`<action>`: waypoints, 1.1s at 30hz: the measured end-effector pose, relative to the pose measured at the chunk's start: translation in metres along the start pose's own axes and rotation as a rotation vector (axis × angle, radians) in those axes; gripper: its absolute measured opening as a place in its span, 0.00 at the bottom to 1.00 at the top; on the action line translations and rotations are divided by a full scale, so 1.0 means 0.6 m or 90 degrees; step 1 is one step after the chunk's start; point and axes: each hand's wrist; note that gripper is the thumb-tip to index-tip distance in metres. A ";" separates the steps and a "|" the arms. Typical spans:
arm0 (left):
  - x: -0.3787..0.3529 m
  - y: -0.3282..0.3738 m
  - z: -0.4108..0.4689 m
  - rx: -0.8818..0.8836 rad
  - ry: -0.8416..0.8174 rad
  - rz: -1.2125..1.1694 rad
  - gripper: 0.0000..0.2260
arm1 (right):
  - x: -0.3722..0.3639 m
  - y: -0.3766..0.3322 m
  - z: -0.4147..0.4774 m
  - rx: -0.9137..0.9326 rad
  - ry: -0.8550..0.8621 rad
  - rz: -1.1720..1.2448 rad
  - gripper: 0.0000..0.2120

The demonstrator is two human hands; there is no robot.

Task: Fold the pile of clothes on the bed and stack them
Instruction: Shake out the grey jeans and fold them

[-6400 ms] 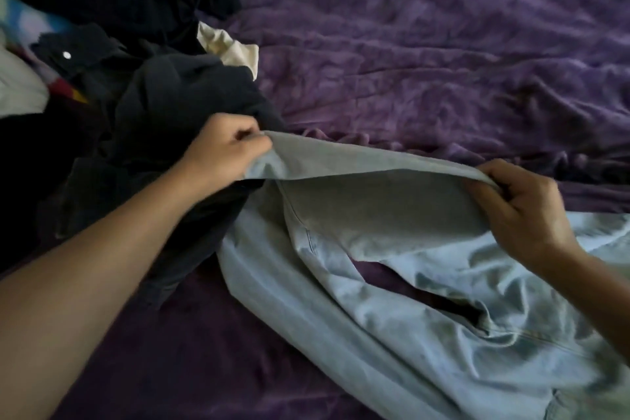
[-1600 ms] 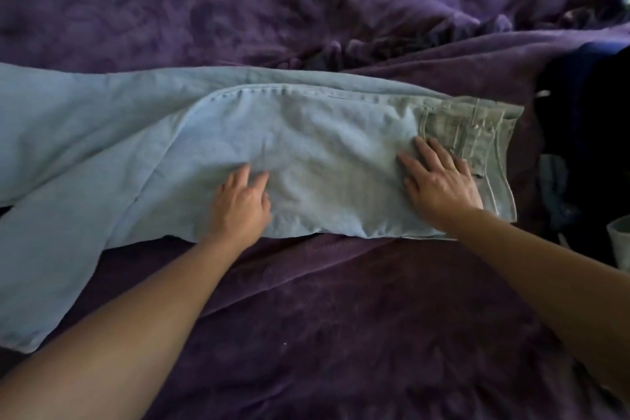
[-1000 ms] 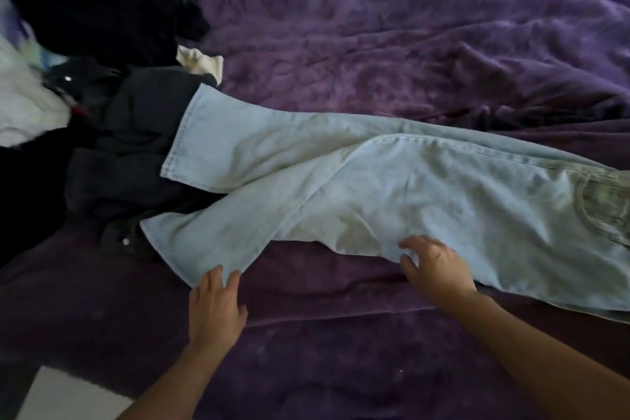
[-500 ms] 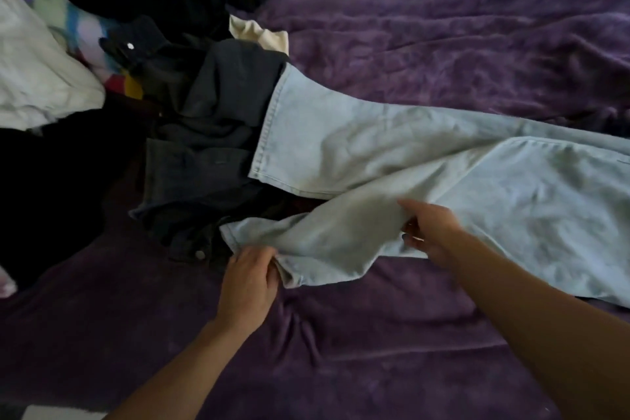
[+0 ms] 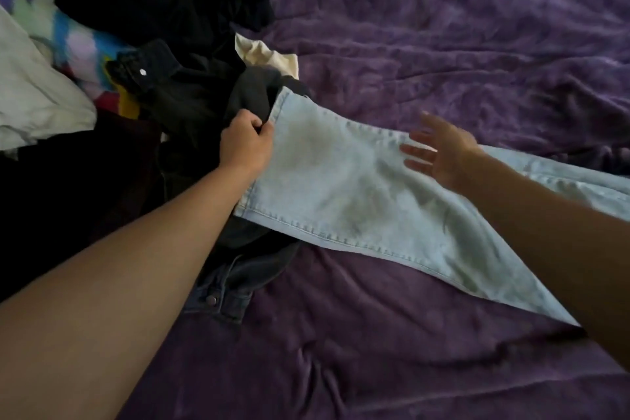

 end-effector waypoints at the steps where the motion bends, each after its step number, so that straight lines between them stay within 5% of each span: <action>1: -0.014 -0.007 0.000 0.008 -0.018 -0.003 0.14 | -0.001 0.024 0.001 0.051 0.021 -0.118 0.15; 6: -0.071 -0.033 -0.010 0.093 -0.123 -0.086 0.15 | 0.019 0.150 0.020 0.268 -0.032 -0.820 0.30; 10: -0.097 -0.026 -0.008 0.109 -0.199 -0.160 0.15 | 0.019 0.199 0.058 0.213 -0.077 -1.026 0.33; 15: -0.072 0.049 -0.035 0.009 -0.136 -0.169 0.18 | 0.037 0.147 0.057 0.170 -0.147 -0.944 0.32; 19: -0.060 0.173 -0.090 -0.167 -0.164 -0.148 0.19 | 0.129 0.116 -0.001 0.212 0.069 -0.640 0.22; 23: -0.133 0.278 -0.189 -0.292 -0.246 -0.050 0.18 | 0.281 0.126 -0.067 0.158 0.223 -0.541 0.17; 26: -0.232 0.324 -0.261 -0.270 -0.294 -0.016 0.16 | 0.386 0.154 -0.093 0.118 0.246 -0.531 0.15; 29: -0.336 0.340 -0.309 -0.192 -0.461 -0.054 0.24 | 0.475 0.188 -0.098 0.073 0.262 -0.544 0.17; 33: -0.440 0.300 -0.355 -0.241 -0.576 0.220 0.34 | 0.579 0.229 -0.102 0.034 0.250 -0.584 0.20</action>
Point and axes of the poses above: each hand's wrist, its own z-axis towards the middle knuckle, its own x-axis out of the back of the hand, y = z × x, and after that the axes turned 4 degrees about z, right-handed
